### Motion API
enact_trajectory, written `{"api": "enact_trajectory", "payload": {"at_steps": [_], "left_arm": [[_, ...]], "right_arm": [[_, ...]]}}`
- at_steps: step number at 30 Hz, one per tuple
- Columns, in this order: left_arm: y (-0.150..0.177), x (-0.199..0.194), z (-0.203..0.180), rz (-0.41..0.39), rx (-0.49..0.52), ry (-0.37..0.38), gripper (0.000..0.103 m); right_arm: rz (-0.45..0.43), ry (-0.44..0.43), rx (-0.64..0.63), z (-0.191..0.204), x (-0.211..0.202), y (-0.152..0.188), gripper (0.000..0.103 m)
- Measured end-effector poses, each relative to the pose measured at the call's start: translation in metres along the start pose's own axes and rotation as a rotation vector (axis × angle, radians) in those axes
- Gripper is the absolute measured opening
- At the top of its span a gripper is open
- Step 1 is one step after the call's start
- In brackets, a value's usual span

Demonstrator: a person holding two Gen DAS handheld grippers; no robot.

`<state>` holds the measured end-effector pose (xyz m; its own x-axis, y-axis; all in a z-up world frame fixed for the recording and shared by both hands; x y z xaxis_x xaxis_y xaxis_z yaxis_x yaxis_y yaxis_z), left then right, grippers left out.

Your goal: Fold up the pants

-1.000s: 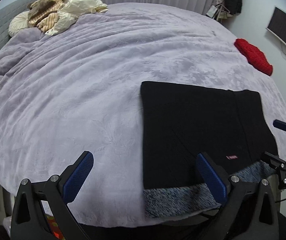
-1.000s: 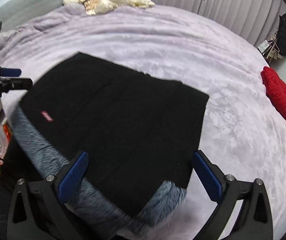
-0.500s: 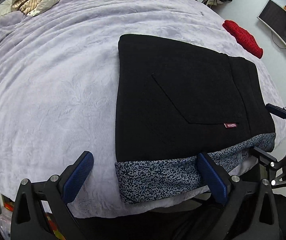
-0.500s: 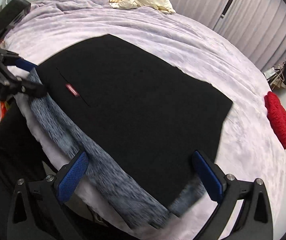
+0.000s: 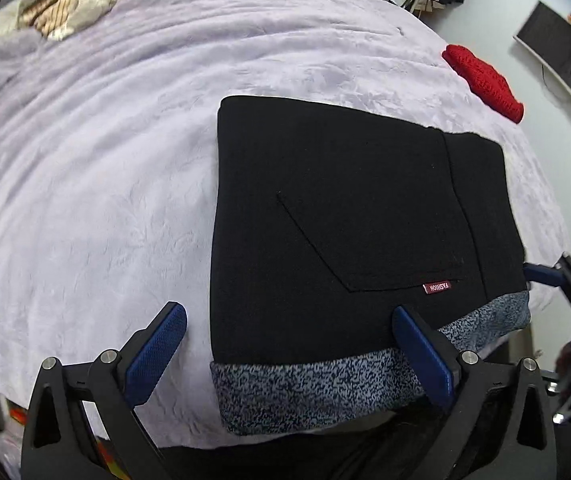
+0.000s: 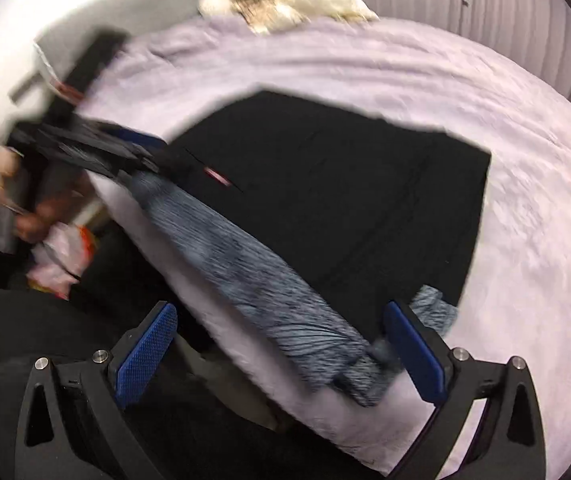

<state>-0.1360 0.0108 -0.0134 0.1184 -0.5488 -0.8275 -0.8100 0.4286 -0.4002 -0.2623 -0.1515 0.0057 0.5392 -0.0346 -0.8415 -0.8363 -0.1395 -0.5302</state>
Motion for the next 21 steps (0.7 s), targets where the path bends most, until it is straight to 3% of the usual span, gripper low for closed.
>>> {"api": "enact_trajectory", "payload": {"at_steps": [3,5,7,8,11,14,17,19,21], "left_arm": [[-0.012,-0.032,0.005,-0.077,-0.013,0.008,0.103],[-0.022,-0.045,0.01,-0.097,-0.043,0.026,0.103],[-0.027,-0.044,0.017,-0.083,-0.078,0.069,0.103],[-0.029,-0.036,0.02,-0.062,-0.099,0.087,0.103],[-0.023,-0.003,0.016,0.028,-0.127,0.146,0.103],[-0.018,0.025,0.012,0.074,-0.109,0.176,0.103],[-0.021,0.042,0.01,0.086,-0.162,0.277,0.103],[-0.024,0.048,0.009,0.098,-0.176,0.304,0.103],[-0.026,0.052,0.004,0.106,-0.171,0.284,0.103]], "right_arm": [[-0.064,-0.005,0.058,-0.021,-0.024,-0.003,0.103],[-0.117,0.041,0.179,-0.061,-0.044,-0.008,0.103],[-0.109,0.086,0.324,-0.106,-0.048,-0.006,0.103],[-0.101,0.063,0.39,-0.121,-0.047,-0.002,0.103],[-0.062,-0.113,0.582,-0.149,-0.029,0.008,0.103],[-0.01,-0.234,0.665,-0.141,0.008,0.005,0.103],[0.079,-0.336,0.66,-0.109,0.052,-0.003,0.103],[0.11,-0.326,0.628,-0.096,0.075,-0.006,0.103],[0.066,-0.302,0.6,-0.089,0.076,-0.016,0.103]]}}
Point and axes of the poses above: each gripper's, at about its wrist camera, not at the fingertips, and x roughly the way its jaws point, z to its left, y to its underside, the point moved 7 cm from there along x, roughly the way its jaws point, and after that the axes turned 12 degrees about y, right-handed, at the moved point
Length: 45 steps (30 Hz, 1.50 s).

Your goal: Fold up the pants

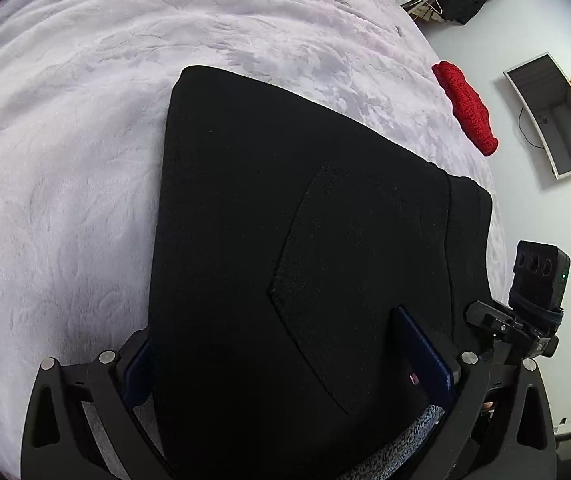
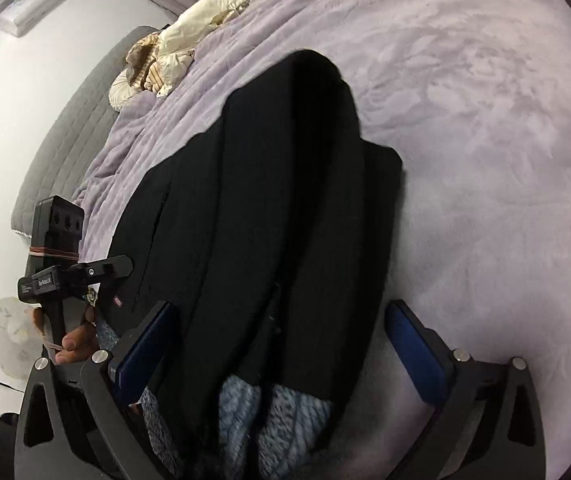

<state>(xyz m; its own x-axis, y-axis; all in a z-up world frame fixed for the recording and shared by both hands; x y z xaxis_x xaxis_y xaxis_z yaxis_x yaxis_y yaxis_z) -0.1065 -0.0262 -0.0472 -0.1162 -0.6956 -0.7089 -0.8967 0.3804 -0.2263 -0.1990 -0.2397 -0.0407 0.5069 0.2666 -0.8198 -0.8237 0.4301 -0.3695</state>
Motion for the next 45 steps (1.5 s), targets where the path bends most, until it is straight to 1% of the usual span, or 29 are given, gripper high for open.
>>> {"api": "enact_trajectory", "payload": {"at_steps": [1,2,3,4,5,6,7,9,12,14,17,20,23,25,31,35,38,40,41,42,43,44,45], "left_arm": [[-0.001,0.001,-0.002,0.003,0.004,-0.015,0.103],[-0.001,0.002,-0.005,0.004,0.01,-0.032,0.103],[0.0,0.002,-0.008,0.001,0.013,-0.045,0.098],[0.0,0.001,-0.013,-0.004,0.021,-0.053,0.094],[0.001,-0.001,-0.018,-0.01,0.036,-0.063,0.085],[0.0,-0.003,-0.023,-0.015,0.048,-0.078,0.076],[-0.002,-0.005,-0.029,-0.023,0.065,-0.096,0.071],[-0.004,-0.012,-0.044,-0.033,0.103,-0.129,0.052],[-0.012,-0.015,-0.06,-0.032,0.131,-0.19,0.052],[-0.018,-0.014,-0.069,-0.029,0.137,-0.207,0.052],[-0.03,-0.013,-0.084,-0.035,0.149,-0.186,0.052],[-0.052,-0.013,-0.103,-0.056,0.177,-0.164,0.052],[-0.083,-0.003,-0.119,-0.069,0.19,-0.147,0.052],[-0.108,0.01,-0.128,-0.076,0.174,-0.132,0.052],[-0.169,0.062,-0.134,-0.033,0.14,-0.123,0.052],[-0.193,0.087,-0.125,-0.009,0.114,-0.128,0.052],[-0.202,0.109,-0.107,0.019,0.091,-0.13,0.053],[-0.202,0.117,-0.093,0.019,0.075,-0.122,0.066],[-0.2,0.119,-0.089,0.012,0.078,-0.122,0.079],[-0.2,0.119,-0.084,0.004,0.084,-0.137,0.092],[-0.2,0.12,-0.08,-0.004,0.086,-0.146,0.096],[-0.198,0.12,-0.077,0.001,0.075,-0.128,0.099],[-0.195,0.12,-0.074,0.013,0.055,-0.093,0.099]], "right_arm": [[0.009,0.0,-0.018,0.006,0.003,-0.002,0.103],[0.019,0.025,-0.04,0.01,0.006,-0.004,0.103],[0.025,0.054,-0.066,0.014,0.009,-0.006,0.103],[0.022,0.058,-0.073,0.016,0.006,-0.006,0.1],[0.019,0.058,-0.074,0.018,0.004,-0.008,0.097],[0.014,0.056,-0.077,0.019,-0.002,-0.008,0.088],[0.004,0.053,-0.079,0.019,-0.008,-0.009,0.081],[-0.015,0.049,-0.092,0.023,-0.019,-0.011,0.072],[-0.043,0.051,-0.121,0.031,-0.03,-0.012,0.069],[-0.066,0.049,-0.14,0.036,-0.04,-0.013,0.066],[-0.11,0.054,-0.15,0.037,-0.058,-0.021,0.064],[-0.153,0.067,-0.159,0.033,-0.078,-0.038,0.064],[-0.186,0.093,-0.158,0.018,-0.097,-0.062,0.064],[-0.202,0.125,-0.162,0.008,-0.105,-0.082,0.064],[-0.188,0.199,-0.11,-0.039,-0.104,-0.145,0.064],[-0.153,0.209,-0.076,-0.07,-0.086,-0.174,0.064],[-0.113,0.204,-0.033,-0.097,-0.064,-0.184,0.064],[-0.091,0.211,-0.009,-0.108,-0.046,-0.187,0.066],[-0.086,0.206,0.01,-0.107,-0.035,-0.191,0.067],[-0.084,0.195,0.027,-0.112,-0.03,-0.19,0.072],[-0.083,0.179,0.044,-0.116,-0.026,-0.189,0.078],[-0.077,0.159,0.067,-0.121,-0.023,-0.187,0.083],[-0.068,0.149,0.092,-0.126,-0.02,-0.186,0.088]]}}
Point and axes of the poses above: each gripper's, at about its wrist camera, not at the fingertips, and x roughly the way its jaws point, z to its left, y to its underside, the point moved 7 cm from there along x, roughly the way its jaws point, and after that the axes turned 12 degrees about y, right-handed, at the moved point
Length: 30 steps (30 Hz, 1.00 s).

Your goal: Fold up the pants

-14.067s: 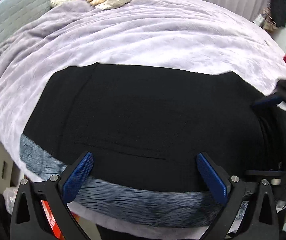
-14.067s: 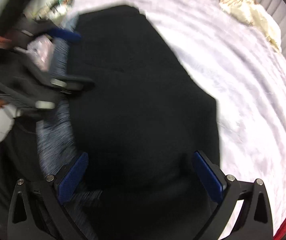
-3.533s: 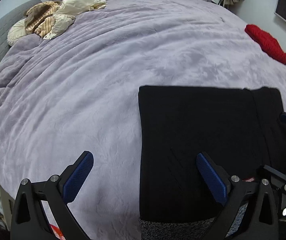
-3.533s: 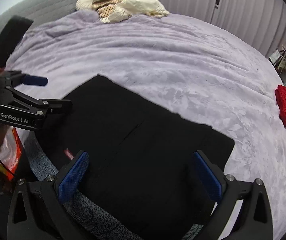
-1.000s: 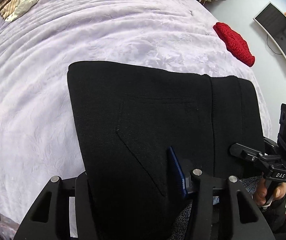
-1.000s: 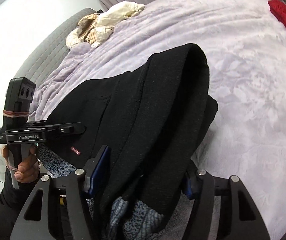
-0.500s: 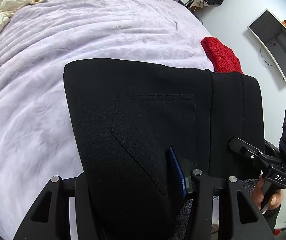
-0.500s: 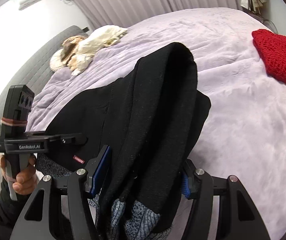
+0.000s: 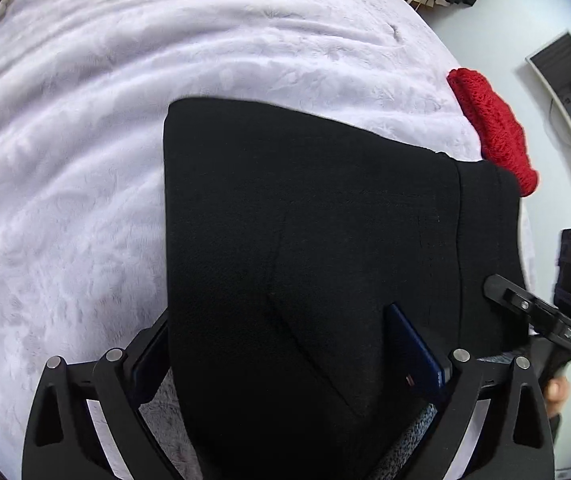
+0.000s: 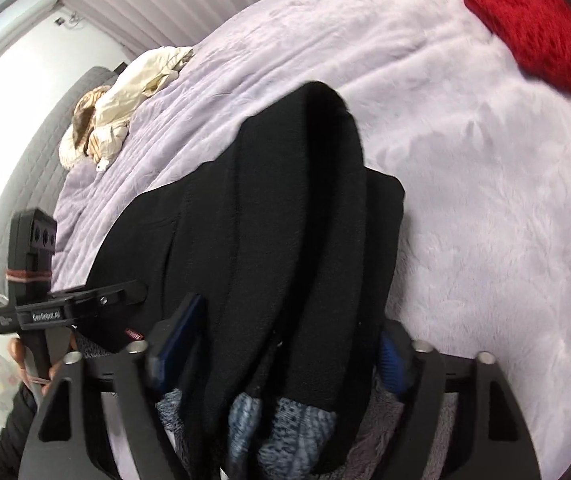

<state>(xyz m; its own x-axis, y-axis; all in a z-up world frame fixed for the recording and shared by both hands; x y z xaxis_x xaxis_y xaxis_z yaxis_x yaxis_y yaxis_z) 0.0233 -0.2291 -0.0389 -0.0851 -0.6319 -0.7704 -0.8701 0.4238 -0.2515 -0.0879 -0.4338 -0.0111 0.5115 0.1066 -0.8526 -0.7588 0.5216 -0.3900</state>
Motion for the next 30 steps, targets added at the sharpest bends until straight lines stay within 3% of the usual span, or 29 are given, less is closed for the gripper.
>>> {"api": "enact_trajectory", "payload": {"at_steps": [2,4,6,8,10,13,16,19,22,26,30], "left_arm": [[0.004,-0.01,0.011,0.01,-0.068,0.047,0.099],[0.008,-0.034,0.019,-0.037,-0.1,0.024,0.099],[0.011,-0.061,0.021,-0.106,-0.063,-0.083,0.099],[0.019,-0.09,0.01,-0.201,0.035,-0.239,0.099],[0.035,-0.097,-0.011,-0.233,0.13,-0.293,0.099],[0.057,-0.087,-0.043,-0.249,0.227,-0.267,0.099],[0.063,-0.063,-0.063,-0.236,0.27,-0.222,0.099],[0.066,-0.044,-0.066,-0.223,0.288,-0.209,0.099],[0.067,-0.026,-0.045,-0.175,0.23,-0.245,0.098],[0.066,-0.022,-0.031,-0.173,0.169,-0.173,0.099],[0.066,-0.018,-0.035,-0.164,0.18,-0.204,0.099]], "right_arm": [[0.031,-0.016,0.061,-0.009,0.004,0.002,0.091],[0.029,-0.002,0.115,-0.015,-0.004,0.003,0.092],[-0.027,0.067,0.121,-0.016,-0.024,0.004,0.092],[-0.137,0.163,0.109,-0.01,-0.057,0.008,0.092],[-0.244,0.148,0.047,0.014,-0.085,0.019,0.094],[-0.298,0.204,-0.111,0.056,-0.095,0.044,0.097],[-0.293,0.273,-0.276,0.091,-0.079,0.065,0.098],[-0.265,0.269,-0.329,0.088,-0.067,0.079,0.098],[-0.212,0.313,-0.301,0.064,-0.046,0.079,0.099],[-0.161,0.193,-0.176,0.034,-0.039,0.079,0.099],[-0.165,0.202,-0.188,0.033,-0.035,0.078,0.1]]}}
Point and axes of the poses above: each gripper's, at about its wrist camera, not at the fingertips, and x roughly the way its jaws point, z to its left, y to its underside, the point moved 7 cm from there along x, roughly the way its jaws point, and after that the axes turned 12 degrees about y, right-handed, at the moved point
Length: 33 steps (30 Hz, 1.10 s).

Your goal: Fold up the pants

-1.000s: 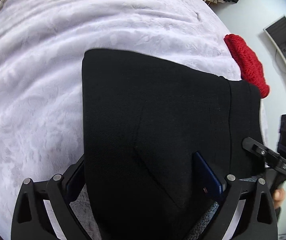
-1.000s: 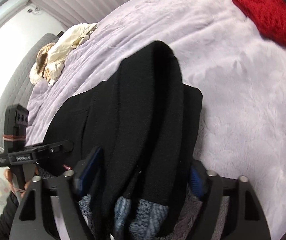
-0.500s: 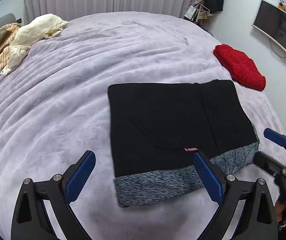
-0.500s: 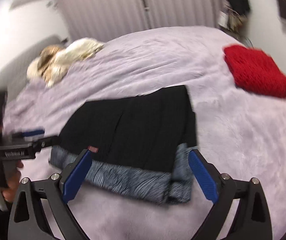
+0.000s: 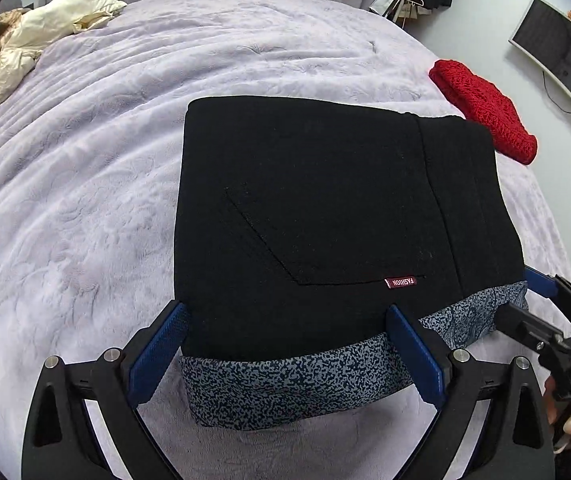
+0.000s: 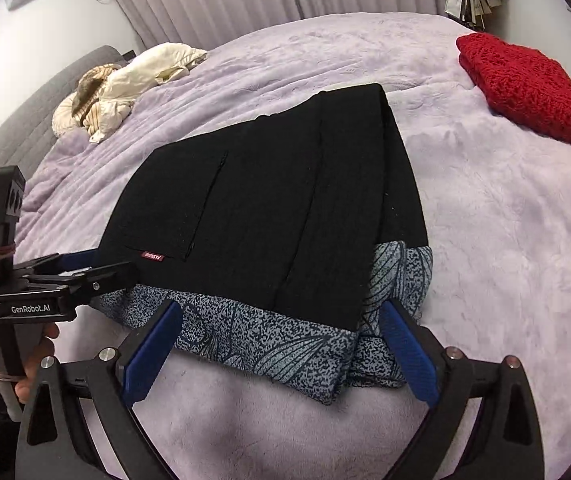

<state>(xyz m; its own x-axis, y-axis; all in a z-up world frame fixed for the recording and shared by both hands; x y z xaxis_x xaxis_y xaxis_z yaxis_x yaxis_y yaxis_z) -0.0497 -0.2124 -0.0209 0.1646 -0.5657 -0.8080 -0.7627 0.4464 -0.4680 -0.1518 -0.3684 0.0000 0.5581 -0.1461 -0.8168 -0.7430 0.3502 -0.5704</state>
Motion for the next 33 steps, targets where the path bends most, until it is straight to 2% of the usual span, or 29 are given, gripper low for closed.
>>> {"api": "enact_trajectory", "payload": {"at_steps": [3,6,9,12,17,20,22,25,29,33], "left_arm": [[-0.005,-0.01,-0.004,-0.013,0.021,-0.039,0.099],[-0.015,-0.018,-0.007,-0.043,0.053,-0.08,0.099],[-0.033,-0.016,-0.005,-0.059,0.068,-0.114,0.099],[-0.052,-0.007,0.009,-0.054,0.032,-0.155,0.099],[-0.092,0.007,0.038,-0.057,-0.054,-0.208,0.099],[-0.108,0.02,0.056,-0.044,-0.064,-0.258,0.099],[-0.113,0.027,0.064,-0.033,-0.067,-0.28,0.099],[-0.113,0.037,0.075,-0.012,-0.074,-0.257,0.099],[-0.109,0.048,0.076,-0.007,-0.068,-0.263,0.101],[-0.105,0.051,0.084,0.012,-0.111,-0.23,0.102]], "right_arm": [[0.001,0.039,-0.046,0.007,-0.009,-0.004,0.1],[-0.066,0.054,-0.068,0.01,-0.029,-0.019,0.1],[-0.098,0.084,-0.113,0.014,-0.032,-0.039,0.102],[-0.094,0.13,-0.172,0.022,-0.017,-0.063,0.102],[-0.027,0.128,-0.213,0.034,0.03,-0.099,0.102],[0.014,0.178,-0.216,0.029,0.058,-0.109,0.102],[0.047,0.177,-0.198,0.025,0.071,-0.111,0.103],[0.079,0.166,-0.184,0.021,0.082,-0.107,0.103],[0.09,0.151,-0.174,0.013,0.093,-0.1,0.103],[0.112,0.156,-0.165,0.009,0.103,-0.098,0.103]]}}
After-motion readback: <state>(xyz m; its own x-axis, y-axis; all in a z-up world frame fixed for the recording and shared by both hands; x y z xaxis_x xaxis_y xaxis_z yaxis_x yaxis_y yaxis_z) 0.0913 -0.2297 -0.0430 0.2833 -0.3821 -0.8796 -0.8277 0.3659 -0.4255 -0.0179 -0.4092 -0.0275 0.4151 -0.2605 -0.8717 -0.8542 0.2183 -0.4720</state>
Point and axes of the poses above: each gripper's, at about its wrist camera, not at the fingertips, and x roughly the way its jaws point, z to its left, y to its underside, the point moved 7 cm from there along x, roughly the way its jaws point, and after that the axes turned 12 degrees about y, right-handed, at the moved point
